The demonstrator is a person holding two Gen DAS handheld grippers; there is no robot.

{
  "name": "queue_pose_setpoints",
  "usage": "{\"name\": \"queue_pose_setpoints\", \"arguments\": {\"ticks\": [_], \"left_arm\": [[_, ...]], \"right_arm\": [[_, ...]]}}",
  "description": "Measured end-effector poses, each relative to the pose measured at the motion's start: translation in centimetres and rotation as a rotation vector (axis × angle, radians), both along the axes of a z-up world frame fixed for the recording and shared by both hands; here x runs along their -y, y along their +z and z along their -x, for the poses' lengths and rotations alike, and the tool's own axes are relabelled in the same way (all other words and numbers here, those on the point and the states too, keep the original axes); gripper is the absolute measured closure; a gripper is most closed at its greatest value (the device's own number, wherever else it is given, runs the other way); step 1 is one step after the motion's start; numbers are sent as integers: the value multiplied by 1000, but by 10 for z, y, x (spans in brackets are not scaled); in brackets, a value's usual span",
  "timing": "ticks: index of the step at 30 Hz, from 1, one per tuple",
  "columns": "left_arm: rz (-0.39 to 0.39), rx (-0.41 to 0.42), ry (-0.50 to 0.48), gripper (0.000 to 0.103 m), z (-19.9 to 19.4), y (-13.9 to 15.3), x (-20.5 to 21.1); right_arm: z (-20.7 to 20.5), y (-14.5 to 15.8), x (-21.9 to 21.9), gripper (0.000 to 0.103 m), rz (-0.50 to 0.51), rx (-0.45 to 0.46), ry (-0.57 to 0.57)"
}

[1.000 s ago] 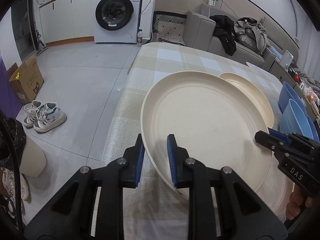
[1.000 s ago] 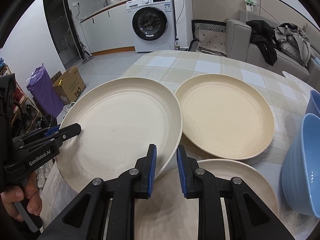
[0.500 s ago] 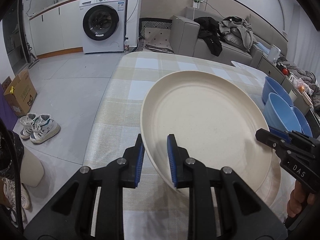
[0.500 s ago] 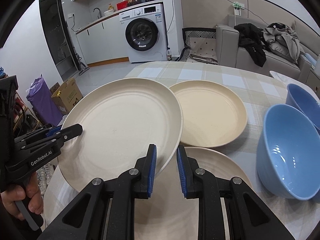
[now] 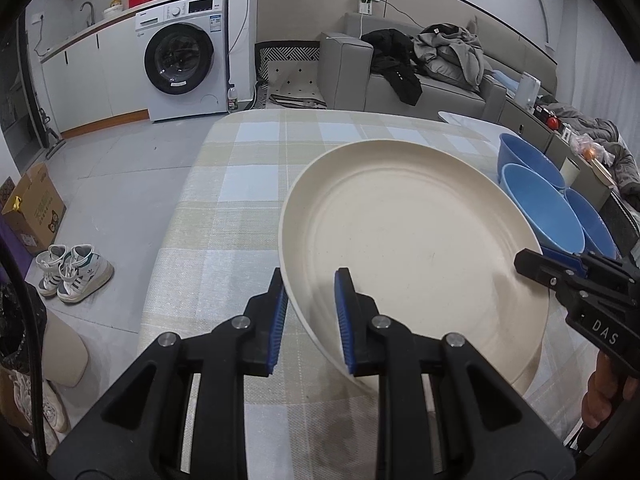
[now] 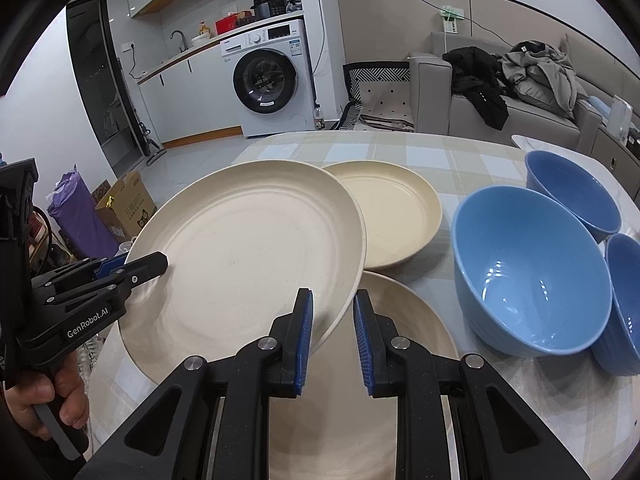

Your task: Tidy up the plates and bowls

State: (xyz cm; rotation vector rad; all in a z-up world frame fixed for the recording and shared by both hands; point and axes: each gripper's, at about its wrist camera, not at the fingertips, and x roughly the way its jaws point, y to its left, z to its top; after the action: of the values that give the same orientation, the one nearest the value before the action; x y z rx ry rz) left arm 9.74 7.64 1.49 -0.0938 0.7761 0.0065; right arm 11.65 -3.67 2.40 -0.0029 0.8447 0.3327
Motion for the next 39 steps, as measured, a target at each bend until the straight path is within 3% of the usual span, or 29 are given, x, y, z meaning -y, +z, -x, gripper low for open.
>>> {"name": "queue_pose_setpoints", "arguments": {"ticks": [18, 39], "left_arm": [[-36, -33, -81, 83, 24, -9, 39], [-47, -72, -128, 83, 10, -27, 50]], "right_arm": [[36, -7, 40, 82, -3, -2, -51], [45, -21, 55, 82, 30, -13, -96]]}}
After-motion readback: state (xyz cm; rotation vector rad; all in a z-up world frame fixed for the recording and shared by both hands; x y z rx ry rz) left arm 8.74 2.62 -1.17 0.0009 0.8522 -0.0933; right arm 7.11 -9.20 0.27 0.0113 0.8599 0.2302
